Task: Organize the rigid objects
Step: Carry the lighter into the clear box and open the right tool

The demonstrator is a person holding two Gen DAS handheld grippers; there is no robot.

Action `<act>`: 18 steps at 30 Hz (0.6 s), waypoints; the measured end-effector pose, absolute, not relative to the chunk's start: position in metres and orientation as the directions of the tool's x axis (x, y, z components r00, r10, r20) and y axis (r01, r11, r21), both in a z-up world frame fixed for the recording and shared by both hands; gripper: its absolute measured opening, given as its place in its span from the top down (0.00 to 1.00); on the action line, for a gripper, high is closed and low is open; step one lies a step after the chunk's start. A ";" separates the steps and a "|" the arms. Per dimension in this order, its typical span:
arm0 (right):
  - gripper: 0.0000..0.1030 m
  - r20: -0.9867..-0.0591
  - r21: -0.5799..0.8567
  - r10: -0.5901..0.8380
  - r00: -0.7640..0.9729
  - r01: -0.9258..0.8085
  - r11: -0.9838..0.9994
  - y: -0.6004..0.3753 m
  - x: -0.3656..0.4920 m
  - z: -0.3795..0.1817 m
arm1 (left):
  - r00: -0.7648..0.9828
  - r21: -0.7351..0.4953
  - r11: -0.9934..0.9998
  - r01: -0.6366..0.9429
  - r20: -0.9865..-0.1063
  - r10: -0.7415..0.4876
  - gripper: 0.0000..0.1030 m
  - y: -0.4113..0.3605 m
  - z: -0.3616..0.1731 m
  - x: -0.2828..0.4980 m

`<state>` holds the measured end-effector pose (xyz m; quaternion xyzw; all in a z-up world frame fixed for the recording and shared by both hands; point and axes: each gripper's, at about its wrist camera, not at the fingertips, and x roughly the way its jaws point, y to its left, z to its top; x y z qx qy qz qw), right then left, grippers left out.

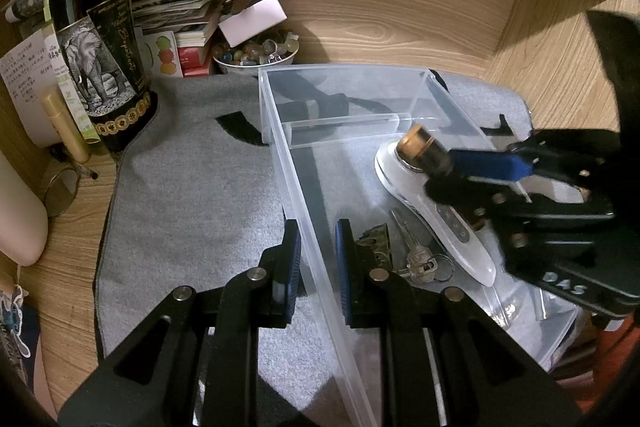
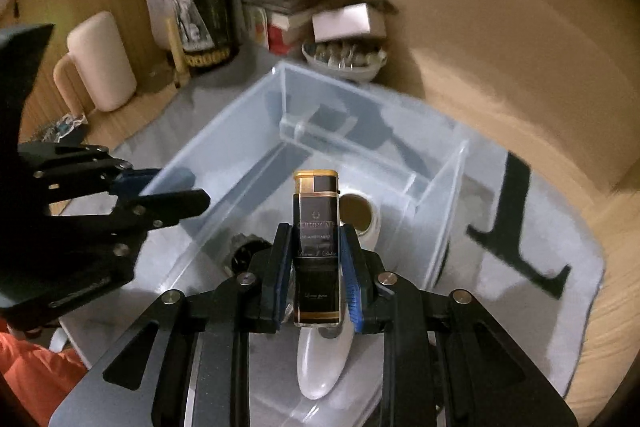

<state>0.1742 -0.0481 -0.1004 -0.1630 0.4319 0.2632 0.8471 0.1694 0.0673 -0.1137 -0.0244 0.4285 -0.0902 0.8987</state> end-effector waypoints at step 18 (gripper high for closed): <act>0.56 -0.755 -0.005 0.329 0.567 -0.508 0.861 -0.077 0.164 -0.071 | 0.616 -0.123 0.982 0.146 -0.765 -0.188 0.85 0.066 -0.113 0.169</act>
